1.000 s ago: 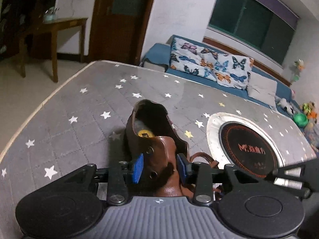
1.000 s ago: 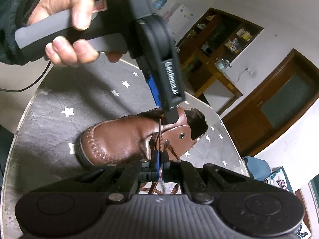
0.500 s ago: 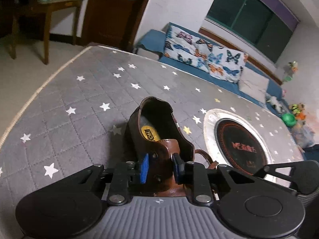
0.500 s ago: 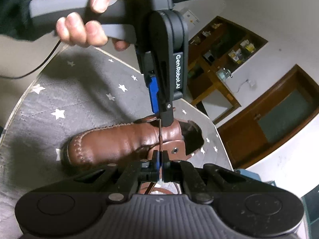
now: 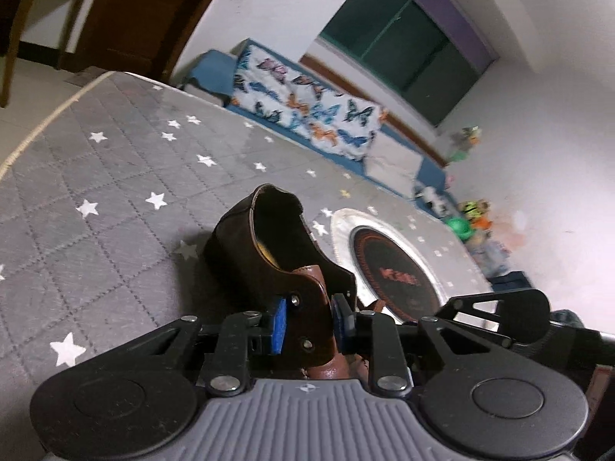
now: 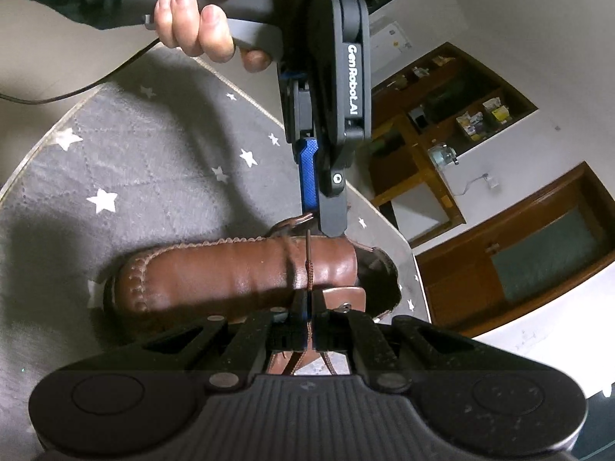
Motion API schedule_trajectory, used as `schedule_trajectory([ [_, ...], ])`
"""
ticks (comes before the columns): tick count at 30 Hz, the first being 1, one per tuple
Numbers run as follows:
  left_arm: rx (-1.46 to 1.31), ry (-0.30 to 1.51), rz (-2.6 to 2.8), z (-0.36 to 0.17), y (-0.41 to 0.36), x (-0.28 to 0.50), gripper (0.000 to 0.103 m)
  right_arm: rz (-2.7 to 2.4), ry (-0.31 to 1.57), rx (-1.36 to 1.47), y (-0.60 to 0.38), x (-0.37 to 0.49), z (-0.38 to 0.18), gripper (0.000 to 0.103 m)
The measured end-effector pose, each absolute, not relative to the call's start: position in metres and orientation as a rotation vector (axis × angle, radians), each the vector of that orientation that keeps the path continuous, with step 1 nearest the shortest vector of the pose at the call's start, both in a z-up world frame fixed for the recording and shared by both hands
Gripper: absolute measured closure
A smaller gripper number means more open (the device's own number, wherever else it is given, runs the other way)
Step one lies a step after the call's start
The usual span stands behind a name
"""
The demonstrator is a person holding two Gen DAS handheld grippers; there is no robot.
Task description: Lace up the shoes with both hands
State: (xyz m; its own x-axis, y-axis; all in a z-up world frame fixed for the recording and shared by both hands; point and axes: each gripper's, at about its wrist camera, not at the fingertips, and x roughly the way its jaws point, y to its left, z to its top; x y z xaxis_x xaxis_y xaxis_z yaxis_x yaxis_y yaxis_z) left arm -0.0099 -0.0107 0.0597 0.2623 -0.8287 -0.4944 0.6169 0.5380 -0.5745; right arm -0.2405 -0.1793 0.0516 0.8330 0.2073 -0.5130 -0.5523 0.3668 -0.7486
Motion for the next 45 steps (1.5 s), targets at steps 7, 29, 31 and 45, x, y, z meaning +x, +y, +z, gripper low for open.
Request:
schedule_trajectory([
  [7,-0.328,0.815,-1.04,0.053,0.001,-0.009,0.075,0.485,0.343,-1.223,-0.162,-0.237,0.037,0.102],
  [29,-0.493,0.757,-1.112,0.029,0.029,-0.004,0.075,0.401,0.141,-1.632,-0.128,-0.23,-0.028,0.102],
  [31,-0.505,0.753,-1.12,0.026,0.03,-0.003,0.075,0.398,0.143,-1.659,-0.125,-0.227,-0.033,0.102],
  [45,-0.539,0.749,-1.13,0.02,0.038,0.0,0.074,0.401,0.15,-1.613,-0.11,-0.208,-0.036,0.102],
])
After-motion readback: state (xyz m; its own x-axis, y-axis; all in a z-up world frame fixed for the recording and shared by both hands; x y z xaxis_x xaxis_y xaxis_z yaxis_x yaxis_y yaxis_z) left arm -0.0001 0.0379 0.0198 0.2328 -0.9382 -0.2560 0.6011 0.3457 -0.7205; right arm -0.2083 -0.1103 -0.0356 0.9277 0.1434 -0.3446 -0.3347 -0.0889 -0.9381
